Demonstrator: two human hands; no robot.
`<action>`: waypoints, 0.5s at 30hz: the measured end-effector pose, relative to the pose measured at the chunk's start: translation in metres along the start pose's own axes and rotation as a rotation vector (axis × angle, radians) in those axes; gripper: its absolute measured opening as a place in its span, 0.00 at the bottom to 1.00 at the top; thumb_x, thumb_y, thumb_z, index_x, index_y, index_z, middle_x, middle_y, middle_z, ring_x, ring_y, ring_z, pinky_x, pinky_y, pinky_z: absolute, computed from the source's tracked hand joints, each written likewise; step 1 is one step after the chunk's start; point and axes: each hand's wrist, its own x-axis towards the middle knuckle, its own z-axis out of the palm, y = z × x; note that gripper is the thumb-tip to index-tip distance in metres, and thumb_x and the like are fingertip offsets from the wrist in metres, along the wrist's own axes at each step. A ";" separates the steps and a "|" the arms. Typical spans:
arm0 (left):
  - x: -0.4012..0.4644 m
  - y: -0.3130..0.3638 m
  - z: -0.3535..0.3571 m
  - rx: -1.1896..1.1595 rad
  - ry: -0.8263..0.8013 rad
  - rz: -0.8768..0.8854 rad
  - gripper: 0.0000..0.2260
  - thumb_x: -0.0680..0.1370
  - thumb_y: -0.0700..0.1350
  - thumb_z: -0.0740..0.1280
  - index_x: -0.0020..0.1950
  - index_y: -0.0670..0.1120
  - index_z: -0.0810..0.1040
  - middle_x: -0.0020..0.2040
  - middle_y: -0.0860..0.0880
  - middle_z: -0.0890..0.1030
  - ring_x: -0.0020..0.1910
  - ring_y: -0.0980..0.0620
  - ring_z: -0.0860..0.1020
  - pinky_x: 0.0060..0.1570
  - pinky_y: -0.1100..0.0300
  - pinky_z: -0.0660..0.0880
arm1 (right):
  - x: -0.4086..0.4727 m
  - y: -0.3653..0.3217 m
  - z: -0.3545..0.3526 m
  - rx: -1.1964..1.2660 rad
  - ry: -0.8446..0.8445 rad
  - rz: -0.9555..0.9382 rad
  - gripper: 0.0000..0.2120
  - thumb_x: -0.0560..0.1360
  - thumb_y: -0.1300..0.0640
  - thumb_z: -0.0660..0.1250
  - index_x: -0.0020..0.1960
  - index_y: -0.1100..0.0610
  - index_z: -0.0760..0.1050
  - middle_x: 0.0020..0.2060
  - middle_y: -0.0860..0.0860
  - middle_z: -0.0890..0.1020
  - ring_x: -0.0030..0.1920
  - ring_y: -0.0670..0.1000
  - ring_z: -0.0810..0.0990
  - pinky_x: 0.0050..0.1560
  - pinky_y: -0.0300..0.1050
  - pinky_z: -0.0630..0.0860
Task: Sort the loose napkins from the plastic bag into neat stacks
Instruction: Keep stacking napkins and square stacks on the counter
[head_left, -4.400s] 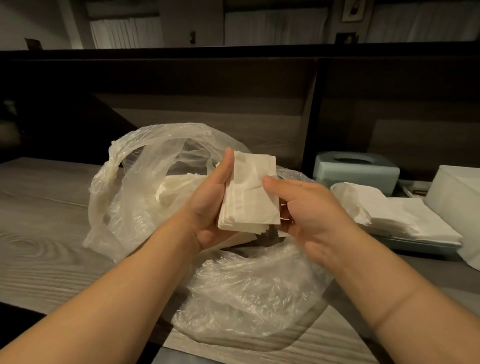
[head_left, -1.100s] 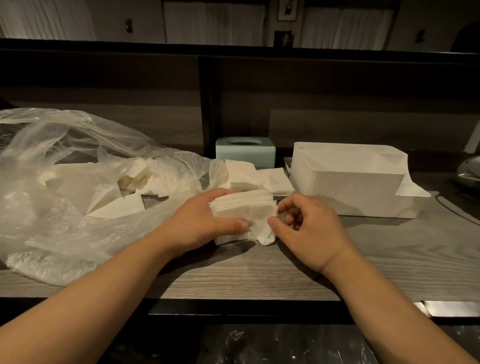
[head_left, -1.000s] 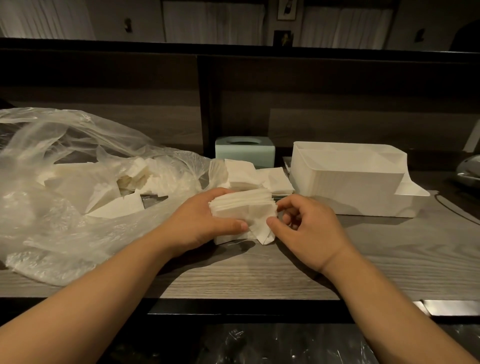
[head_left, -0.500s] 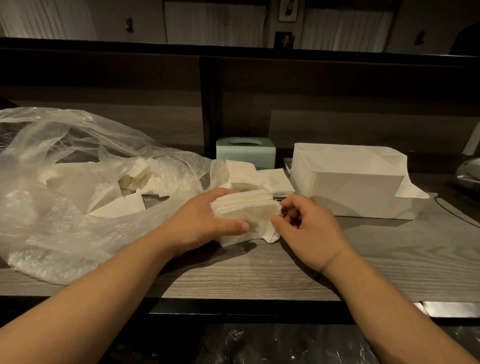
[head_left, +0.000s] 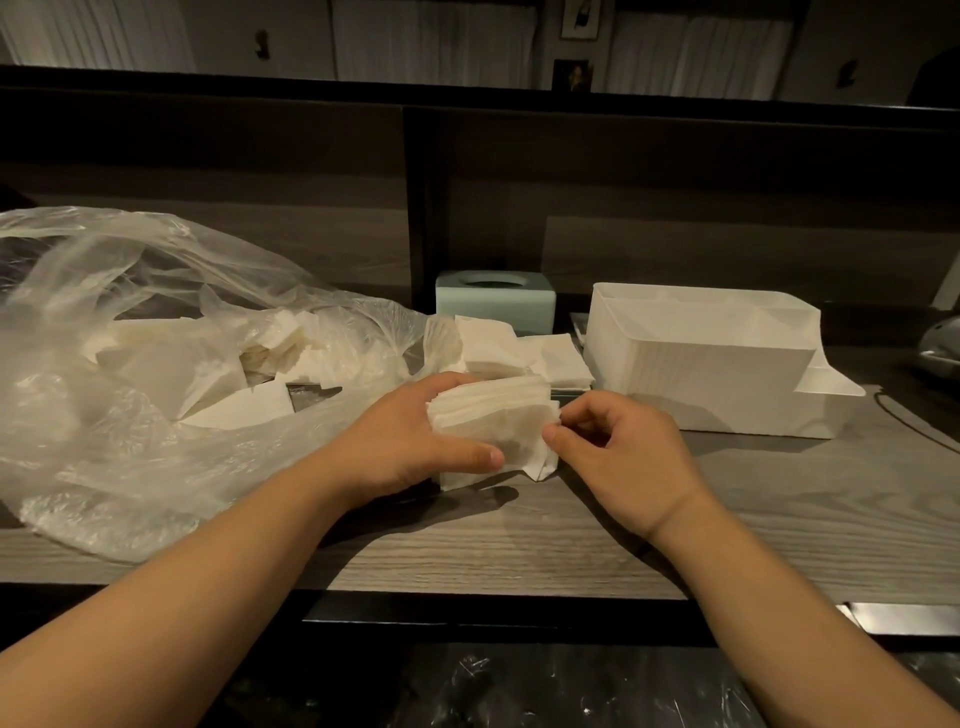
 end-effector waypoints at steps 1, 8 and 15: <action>0.000 0.000 0.000 -0.002 -0.001 0.003 0.30 0.65 0.55 0.84 0.64 0.62 0.78 0.57 0.61 0.83 0.58 0.60 0.80 0.63 0.53 0.77 | 0.000 0.000 0.000 0.006 -0.006 0.002 0.08 0.75 0.53 0.75 0.40 0.44 0.79 0.36 0.41 0.83 0.41 0.37 0.79 0.40 0.25 0.72; -0.001 0.001 0.003 -0.087 -0.024 0.064 0.21 0.73 0.43 0.79 0.65 0.54 0.81 0.57 0.55 0.86 0.57 0.56 0.83 0.62 0.54 0.78 | 0.001 0.001 0.001 0.124 -0.082 0.049 0.23 0.71 0.51 0.79 0.61 0.43 0.73 0.48 0.45 0.79 0.42 0.41 0.77 0.46 0.33 0.77; -0.003 0.002 0.000 -0.005 -0.100 0.067 0.31 0.68 0.52 0.83 0.68 0.62 0.76 0.60 0.62 0.82 0.60 0.61 0.80 0.62 0.57 0.78 | 0.000 -0.001 -0.002 0.051 -0.225 -0.002 0.22 0.71 0.46 0.78 0.61 0.45 0.74 0.57 0.42 0.79 0.57 0.43 0.78 0.60 0.44 0.78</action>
